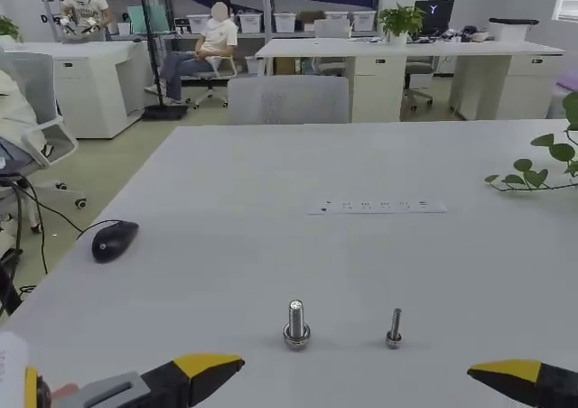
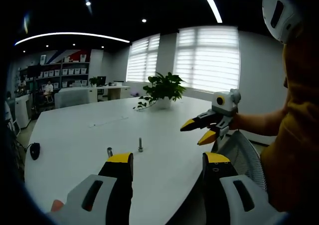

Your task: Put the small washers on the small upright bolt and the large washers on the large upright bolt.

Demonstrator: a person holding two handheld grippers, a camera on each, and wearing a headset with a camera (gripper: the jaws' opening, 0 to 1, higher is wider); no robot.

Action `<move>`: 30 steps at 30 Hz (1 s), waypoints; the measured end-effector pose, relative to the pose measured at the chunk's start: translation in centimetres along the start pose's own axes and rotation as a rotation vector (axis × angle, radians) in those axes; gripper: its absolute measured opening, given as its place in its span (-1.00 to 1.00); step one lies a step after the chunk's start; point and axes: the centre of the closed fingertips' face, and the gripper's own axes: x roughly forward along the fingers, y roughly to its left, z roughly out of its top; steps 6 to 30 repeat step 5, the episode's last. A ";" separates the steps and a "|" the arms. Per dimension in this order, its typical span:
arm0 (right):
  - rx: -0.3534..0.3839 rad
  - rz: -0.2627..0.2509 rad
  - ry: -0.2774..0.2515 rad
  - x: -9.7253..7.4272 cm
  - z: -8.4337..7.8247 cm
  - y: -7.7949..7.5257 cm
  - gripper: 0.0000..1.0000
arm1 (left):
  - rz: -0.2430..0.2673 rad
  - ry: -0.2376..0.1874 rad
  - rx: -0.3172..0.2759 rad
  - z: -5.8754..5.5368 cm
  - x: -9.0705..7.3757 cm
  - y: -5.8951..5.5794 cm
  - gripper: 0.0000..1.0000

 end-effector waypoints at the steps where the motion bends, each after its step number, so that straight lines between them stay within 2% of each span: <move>1: 0.004 0.000 -0.005 -0.2 0.0 0.0 -0.07 | -0.001 0.001 0.001 0.0 0.0 0.0 0.11; 5: -0.017 -0.011 -0.017 -0.7 0.3 0.1 -0.08 | -0.019 0.009 0.000 -0.1 -0.1 -0.5 0.11; 30: -0.017 -0.011 -0.017 -0.7 0.3 0.1 -0.08 | -0.019 0.009 0.000 -0.1 -0.1 -0.5 0.11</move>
